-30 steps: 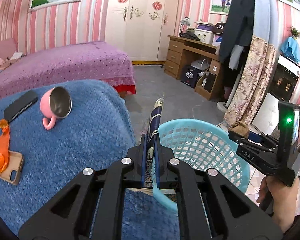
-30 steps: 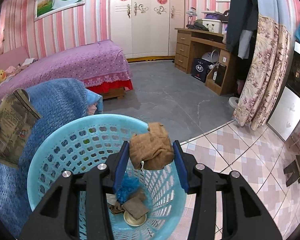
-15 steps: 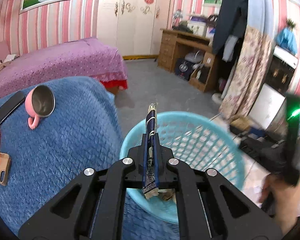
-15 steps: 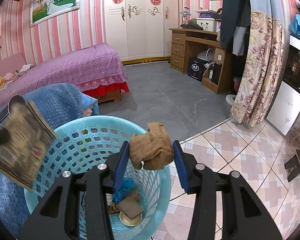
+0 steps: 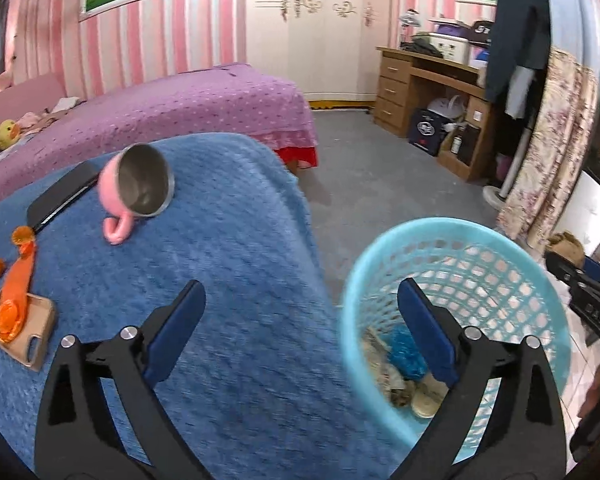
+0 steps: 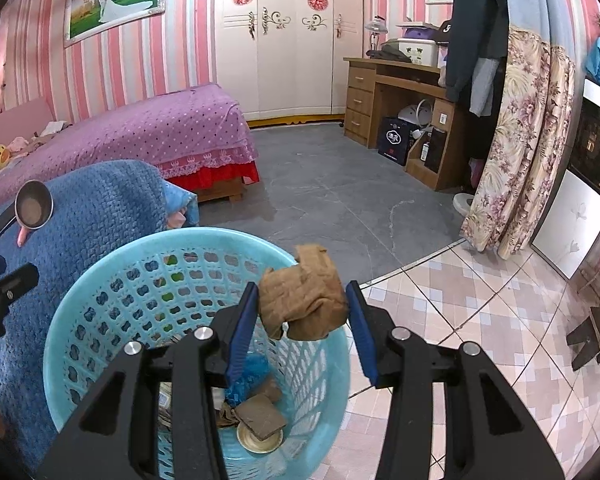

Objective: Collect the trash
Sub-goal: 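Open the left tool to drop the wrapper while the right tool holds the paper over the basket, then open the right tool to drop the crumpled brown paper into the basket, then move both open tools back over the tray on the blanket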

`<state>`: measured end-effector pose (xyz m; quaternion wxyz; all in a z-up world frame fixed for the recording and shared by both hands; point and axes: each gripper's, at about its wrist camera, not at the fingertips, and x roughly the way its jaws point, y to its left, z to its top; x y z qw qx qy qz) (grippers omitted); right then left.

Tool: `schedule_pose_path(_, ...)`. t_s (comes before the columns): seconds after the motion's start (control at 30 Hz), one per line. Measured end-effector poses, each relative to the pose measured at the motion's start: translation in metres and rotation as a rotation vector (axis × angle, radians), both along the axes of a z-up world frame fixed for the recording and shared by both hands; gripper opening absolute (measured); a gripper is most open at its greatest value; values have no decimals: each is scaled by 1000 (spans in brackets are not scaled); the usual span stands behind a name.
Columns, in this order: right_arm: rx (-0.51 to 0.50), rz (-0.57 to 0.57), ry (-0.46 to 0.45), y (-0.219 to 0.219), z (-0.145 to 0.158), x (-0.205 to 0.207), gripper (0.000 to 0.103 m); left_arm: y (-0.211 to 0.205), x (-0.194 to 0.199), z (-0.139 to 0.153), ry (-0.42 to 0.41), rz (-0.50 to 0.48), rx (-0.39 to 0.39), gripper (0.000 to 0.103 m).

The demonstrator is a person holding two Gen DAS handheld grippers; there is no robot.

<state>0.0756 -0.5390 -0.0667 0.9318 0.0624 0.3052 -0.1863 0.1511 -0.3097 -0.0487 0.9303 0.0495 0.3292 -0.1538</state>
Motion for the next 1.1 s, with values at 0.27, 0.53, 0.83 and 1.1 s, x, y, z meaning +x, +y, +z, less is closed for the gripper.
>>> schedule_pose_path(0.27,-3,15,3,23,5,12,49,34,9,1,5,51,9,96)
schedule_pose_path(0.53,-49,12,6,49,14,28,76,70,15,5,-11,95,32,96)
schedule_pose_path(0.83,-43,-21,-26,68,25,33,95,117,16,24,-38,162,50,97)
schedule_pose_path(1.1,-78,23,-4,103,27,50,97,172,14,31,-51,235,46,97)
